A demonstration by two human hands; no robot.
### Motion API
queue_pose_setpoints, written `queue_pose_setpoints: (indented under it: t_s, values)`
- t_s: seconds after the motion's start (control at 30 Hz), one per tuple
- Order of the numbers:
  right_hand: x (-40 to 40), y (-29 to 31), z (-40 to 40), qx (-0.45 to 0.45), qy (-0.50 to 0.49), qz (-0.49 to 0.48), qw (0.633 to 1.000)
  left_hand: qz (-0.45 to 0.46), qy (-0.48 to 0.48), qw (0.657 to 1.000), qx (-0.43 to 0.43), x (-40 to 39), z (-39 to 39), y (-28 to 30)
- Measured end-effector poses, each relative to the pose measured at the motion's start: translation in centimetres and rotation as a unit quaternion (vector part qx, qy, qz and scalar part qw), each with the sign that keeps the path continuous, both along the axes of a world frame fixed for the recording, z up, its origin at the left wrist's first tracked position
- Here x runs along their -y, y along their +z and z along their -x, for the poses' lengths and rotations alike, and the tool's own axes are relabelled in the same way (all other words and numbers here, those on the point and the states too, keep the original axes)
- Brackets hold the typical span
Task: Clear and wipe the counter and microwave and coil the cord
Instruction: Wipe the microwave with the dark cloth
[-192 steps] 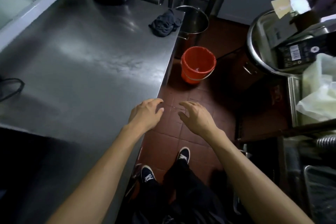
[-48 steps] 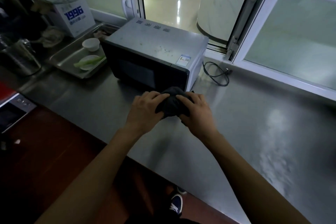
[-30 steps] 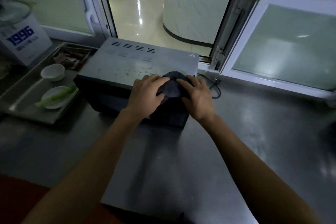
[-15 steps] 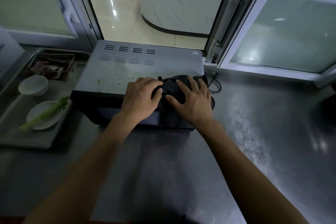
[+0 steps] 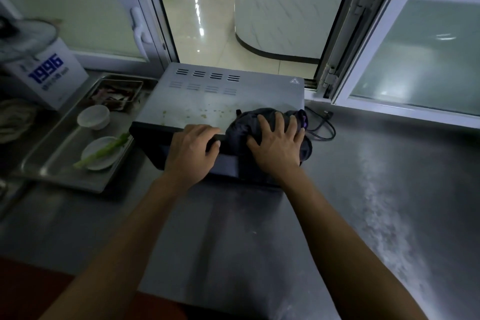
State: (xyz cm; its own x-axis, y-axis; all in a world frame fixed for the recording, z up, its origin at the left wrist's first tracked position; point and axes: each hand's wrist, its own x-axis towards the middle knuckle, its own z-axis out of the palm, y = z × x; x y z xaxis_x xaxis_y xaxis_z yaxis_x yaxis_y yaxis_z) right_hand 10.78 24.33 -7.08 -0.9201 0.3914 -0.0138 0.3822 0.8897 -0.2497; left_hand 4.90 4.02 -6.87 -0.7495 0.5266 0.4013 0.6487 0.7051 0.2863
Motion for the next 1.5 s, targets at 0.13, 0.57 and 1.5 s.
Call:
queue_pose_setpoints:
  t_s: [0.13, 0.57, 1.5]
  values:
    - [-0.1, 0.2, 0.3, 0.01, 0.023, 0.003, 1.0, 0.014, 0.012, 1.0, 0.01, 1.0, 0.6, 0.1]
    - [4.2, 0.5, 6.5, 0.031, 0.052, 0.007, 0.998, -0.003, 0.012, 1.0, 0.0, 7.7, 6.6, 0.2]
    - [18.4, 0.6, 21.6, 0.035, 0.039, 0.011, 0.999, -0.025, -0.001, 0.994, 0.106, 18.1, 15.7, -1.7]
